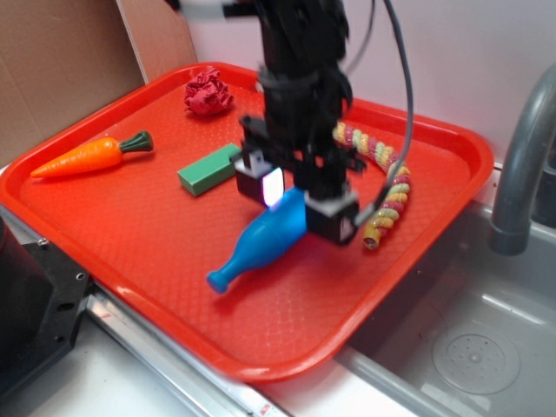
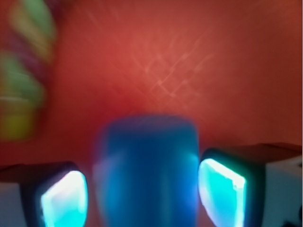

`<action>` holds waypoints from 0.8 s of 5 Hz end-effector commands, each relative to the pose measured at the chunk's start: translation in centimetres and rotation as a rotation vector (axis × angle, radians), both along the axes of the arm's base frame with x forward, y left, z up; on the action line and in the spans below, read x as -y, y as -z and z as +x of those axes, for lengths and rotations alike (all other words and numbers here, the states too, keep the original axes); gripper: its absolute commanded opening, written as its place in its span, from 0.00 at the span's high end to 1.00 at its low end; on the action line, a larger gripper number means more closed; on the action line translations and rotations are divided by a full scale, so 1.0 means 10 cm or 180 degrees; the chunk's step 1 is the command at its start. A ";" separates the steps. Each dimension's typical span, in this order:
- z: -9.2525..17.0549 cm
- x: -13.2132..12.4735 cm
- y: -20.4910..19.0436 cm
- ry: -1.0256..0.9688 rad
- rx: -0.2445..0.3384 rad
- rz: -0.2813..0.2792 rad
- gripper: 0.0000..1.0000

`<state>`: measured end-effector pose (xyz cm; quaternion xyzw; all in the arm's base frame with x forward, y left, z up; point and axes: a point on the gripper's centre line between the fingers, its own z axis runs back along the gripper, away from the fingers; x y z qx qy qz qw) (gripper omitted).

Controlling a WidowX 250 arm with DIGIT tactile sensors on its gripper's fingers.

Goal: Grab the blue bottle.

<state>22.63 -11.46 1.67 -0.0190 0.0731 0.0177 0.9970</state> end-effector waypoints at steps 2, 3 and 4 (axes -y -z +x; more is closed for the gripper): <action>-0.08 -0.19 0.09 0.0155 -0.0001 0.0065 1.00; -0.04 -0.28 -0.36 0.0124 0.0102 0.0050 1.00; -0.15 -0.41 -0.86 -0.0321 0.0258 0.0123 1.00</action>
